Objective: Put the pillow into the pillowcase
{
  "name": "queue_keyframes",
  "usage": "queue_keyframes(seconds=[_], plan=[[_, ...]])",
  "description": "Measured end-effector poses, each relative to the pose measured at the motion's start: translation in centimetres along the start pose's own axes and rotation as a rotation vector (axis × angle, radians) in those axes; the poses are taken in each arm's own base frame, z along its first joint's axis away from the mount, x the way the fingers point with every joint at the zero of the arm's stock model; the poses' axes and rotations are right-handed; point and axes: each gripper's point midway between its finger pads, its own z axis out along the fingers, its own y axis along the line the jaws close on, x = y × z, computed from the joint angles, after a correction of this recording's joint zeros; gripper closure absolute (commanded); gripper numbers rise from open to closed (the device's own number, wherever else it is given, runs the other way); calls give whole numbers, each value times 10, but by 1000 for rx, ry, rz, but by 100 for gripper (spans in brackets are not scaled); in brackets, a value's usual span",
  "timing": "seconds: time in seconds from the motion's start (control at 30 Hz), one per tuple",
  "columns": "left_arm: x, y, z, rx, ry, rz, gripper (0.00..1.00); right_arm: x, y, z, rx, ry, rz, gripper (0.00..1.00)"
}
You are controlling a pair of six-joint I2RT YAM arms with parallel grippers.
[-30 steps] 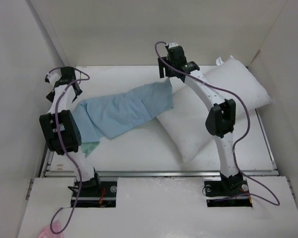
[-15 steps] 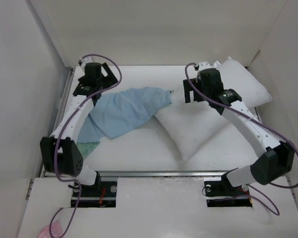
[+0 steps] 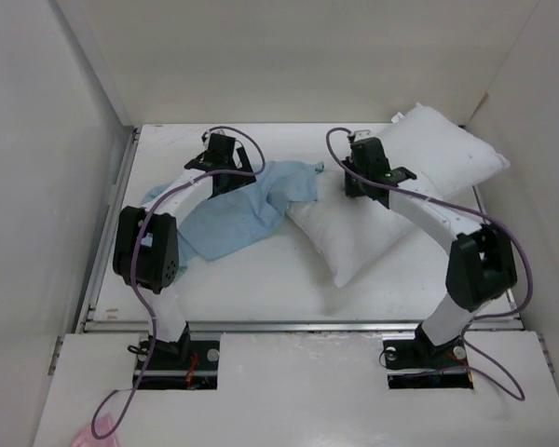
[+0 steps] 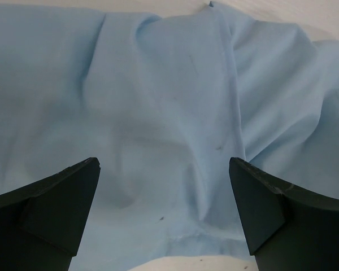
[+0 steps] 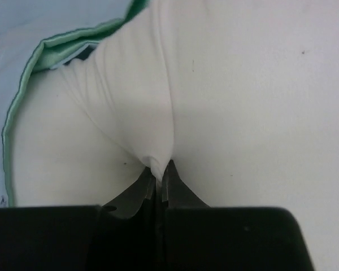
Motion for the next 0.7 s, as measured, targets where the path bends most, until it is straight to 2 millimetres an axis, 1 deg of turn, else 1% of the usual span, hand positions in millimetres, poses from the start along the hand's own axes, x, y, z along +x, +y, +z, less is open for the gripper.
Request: queue_keyframes(seconds=[0.07,0.17,0.23,0.3,0.37,0.43,0.5,0.53,0.57,0.6,0.63,0.67,0.7], plan=[[6,-9,9,4,14,18,0,1,-11,-24,36,-17,33,100],[22,-21,20,7,45,49,0,1,-36,-72,116,-41,88,100],[33,-27,25,10,65,69,0,-3,-53,-105,164,-71,128,100],[40,-34,29,15,80,85,0,-4,-69,-129,218,-88,162,100],[43,-43,33,26,85,95,0,-1,-83,-142,270,-76,178,100],[44,-52,37,37,85,101,3,4,-92,-149,318,-54,188,100],[45,-59,41,46,83,106,10,10,-99,-151,353,-31,201,100],[48,-60,43,46,89,109,27,11,-103,-153,369,-25,209,100],[51,-59,44,42,95,111,40,11,-106,-155,385,-24,219,100],[56,-59,46,47,101,112,59,9,-109,-158,399,-28,226,100],[64,-56,49,43,113,108,77,6,-112,-162,412,-35,232,100],[75,-49,51,32,134,109,100,1,-115,-167,424,-51,241,100],[89,-41,53,17,163,114,100,-6,-118,-174,436,-72,252,100]])
